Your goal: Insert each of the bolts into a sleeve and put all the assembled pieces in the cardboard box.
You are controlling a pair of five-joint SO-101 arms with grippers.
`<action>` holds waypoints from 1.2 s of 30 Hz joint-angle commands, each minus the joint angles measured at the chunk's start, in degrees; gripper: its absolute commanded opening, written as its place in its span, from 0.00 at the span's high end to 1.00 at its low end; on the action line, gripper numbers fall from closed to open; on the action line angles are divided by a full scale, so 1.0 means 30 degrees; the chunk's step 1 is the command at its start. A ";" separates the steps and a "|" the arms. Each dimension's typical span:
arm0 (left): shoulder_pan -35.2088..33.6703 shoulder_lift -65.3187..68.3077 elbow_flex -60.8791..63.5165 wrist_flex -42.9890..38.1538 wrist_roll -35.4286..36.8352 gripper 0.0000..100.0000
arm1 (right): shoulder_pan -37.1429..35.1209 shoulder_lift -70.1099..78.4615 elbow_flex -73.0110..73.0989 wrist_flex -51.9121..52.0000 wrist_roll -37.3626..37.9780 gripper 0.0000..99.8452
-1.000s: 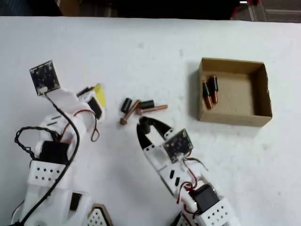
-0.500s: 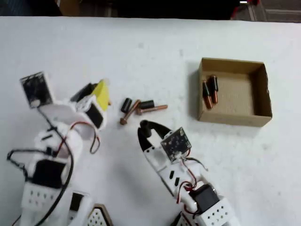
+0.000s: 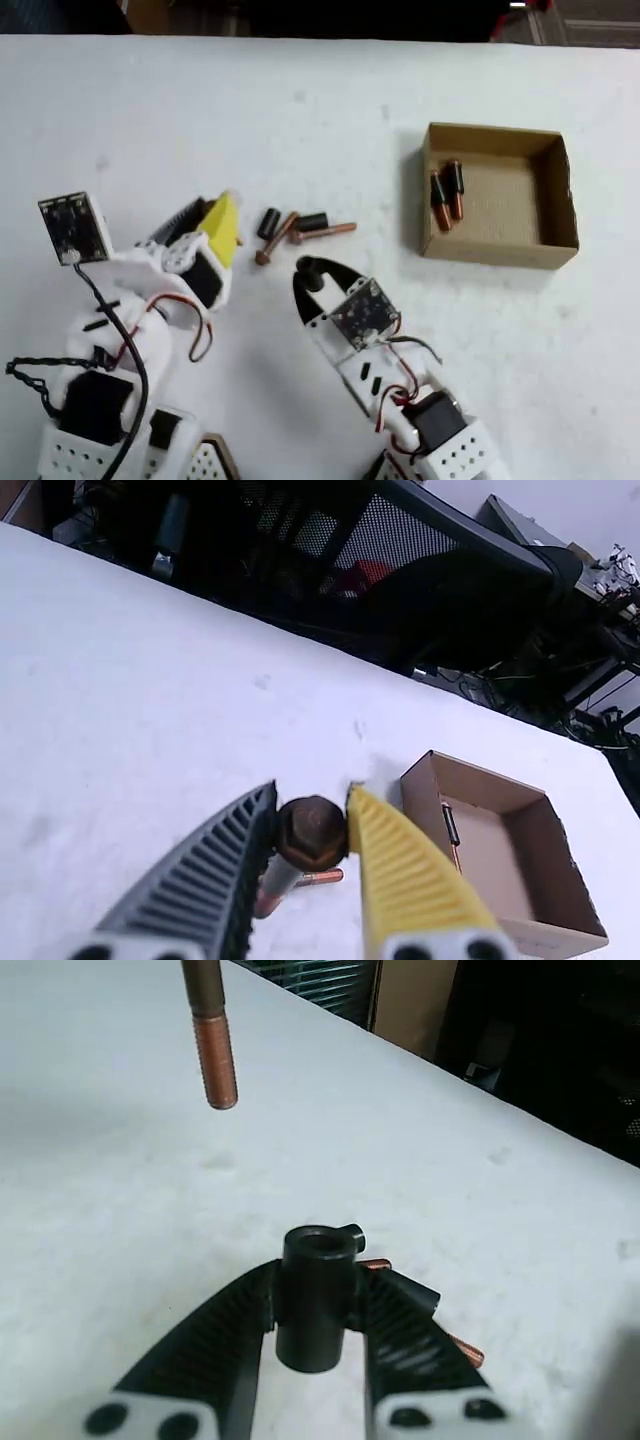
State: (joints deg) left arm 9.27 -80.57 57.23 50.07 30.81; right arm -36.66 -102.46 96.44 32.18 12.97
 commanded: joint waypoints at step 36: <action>0.3795 -0.0190 0.0029 -0.3077 0.1026 0.98 | -0.1099 -0.0190 0.0147 -0.1070 0.0117 0.98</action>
State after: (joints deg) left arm 19.65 -80.57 57.23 42.68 32.84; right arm -39.65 -102.46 96.35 30.51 12.53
